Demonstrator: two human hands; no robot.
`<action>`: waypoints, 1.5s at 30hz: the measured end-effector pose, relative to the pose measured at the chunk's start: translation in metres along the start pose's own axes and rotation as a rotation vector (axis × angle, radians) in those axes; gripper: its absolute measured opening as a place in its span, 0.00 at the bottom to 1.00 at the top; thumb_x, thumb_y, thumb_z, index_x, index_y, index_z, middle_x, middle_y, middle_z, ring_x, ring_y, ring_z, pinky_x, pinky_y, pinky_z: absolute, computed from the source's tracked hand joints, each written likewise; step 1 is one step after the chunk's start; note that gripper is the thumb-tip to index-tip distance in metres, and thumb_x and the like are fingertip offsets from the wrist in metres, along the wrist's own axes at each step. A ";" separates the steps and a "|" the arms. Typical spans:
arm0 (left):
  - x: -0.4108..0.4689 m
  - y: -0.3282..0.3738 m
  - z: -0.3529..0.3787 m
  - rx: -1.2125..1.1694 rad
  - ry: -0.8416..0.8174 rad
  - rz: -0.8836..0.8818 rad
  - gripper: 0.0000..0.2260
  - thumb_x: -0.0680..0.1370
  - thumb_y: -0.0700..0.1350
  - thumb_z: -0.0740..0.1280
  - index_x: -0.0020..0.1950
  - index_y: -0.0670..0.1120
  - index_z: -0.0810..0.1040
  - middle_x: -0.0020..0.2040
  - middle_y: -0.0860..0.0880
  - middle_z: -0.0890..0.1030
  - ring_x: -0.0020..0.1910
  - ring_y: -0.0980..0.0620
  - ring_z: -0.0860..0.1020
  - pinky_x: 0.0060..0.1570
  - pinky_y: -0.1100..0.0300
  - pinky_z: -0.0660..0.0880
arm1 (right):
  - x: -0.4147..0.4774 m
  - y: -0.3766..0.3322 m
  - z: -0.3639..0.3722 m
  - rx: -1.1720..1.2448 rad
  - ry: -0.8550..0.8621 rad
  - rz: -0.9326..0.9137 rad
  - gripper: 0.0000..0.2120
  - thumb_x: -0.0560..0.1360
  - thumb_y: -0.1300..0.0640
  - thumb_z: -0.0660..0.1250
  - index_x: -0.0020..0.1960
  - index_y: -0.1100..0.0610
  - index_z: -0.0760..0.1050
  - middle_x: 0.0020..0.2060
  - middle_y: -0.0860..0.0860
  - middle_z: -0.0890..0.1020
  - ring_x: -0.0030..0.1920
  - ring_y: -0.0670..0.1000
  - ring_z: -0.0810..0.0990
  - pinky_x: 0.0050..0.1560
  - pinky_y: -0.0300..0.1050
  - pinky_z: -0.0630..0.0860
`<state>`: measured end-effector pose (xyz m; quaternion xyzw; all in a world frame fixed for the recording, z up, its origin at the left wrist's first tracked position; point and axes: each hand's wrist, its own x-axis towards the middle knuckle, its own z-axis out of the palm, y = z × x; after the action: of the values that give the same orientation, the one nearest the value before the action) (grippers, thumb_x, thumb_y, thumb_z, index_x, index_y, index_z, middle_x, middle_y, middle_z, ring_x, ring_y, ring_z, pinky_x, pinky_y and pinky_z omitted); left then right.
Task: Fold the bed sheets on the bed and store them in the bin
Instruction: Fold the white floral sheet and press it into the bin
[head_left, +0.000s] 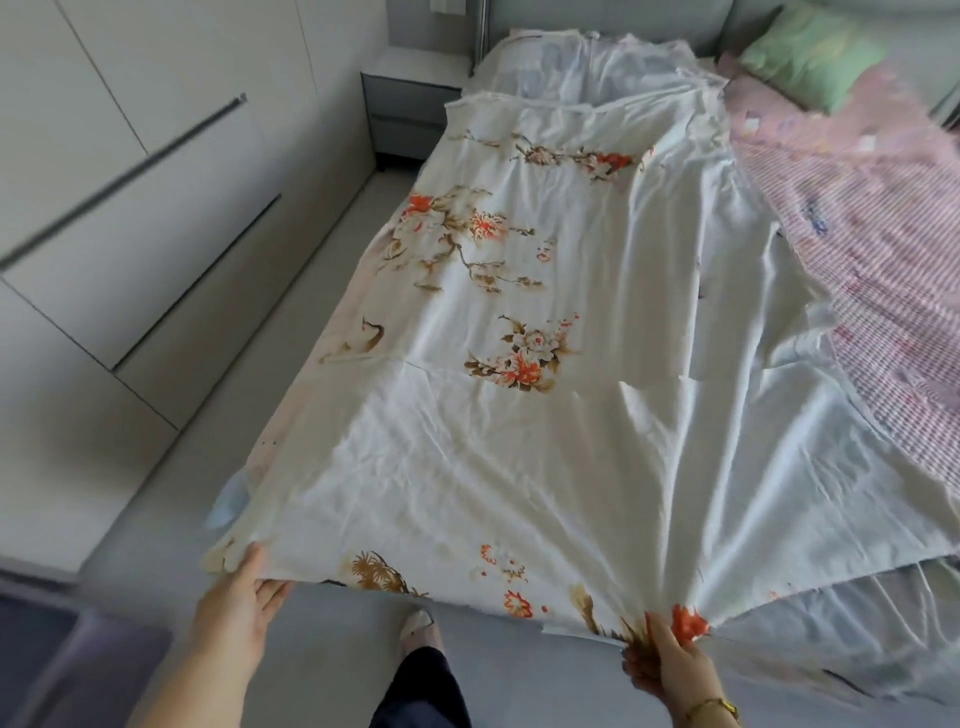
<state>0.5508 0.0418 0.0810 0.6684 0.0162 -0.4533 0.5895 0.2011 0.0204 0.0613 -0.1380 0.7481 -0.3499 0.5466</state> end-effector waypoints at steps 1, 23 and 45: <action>-0.004 0.001 -0.002 0.000 -0.004 0.005 0.18 0.82 0.42 0.55 0.72 0.41 0.62 0.69 0.40 0.68 0.66 0.44 0.68 0.66 0.53 0.62 | -0.002 0.002 -0.003 0.013 -0.014 0.003 0.11 0.79 0.61 0.59 0.59 0.52 0.63 0.21 0.57 0.76 0.18 0.52 0.74 0.20 0.39 0.71; 0.021 0.144 0.123 -0.105 -0.098 0.303 0.08 0.81 0.43 0.57 0.42 0.49 0.70 0.42 0.51 0.75 0.40 0.58 0.74 0.41 0.65 0.74 | 0.017 -0.227 0.040 0.229 -0.153 -0.532 0.15 0.74 0.61 0.64 0.28 0.57 0.78 0.26 0.47 0.80 0.26 0.38 0.79 0.27 0.29 0.75; 0.263 0.177 0.333 0.851 -0.326 0.238 0.22 0.82 0.48 0.55 0.75 0.49 0.57 0.76 0.49 0.57 0.74 0.49 0.57 0.69 0.54 0.56 | 0.227 -0.381 0.200 -0.853 -0.231 -0.489 0.20 0.79 0.62 0.58 0.70 0.60 0.63 0.68 0.56 0.68 0.69 0.55 0.65 0.66 0.42 0.60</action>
<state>0.6086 -0.4140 0.0893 0.7680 -0.3404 -0.4480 0.3059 0.2341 -0.4615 0.1228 -0.5580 0.7049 -0.1134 0.4229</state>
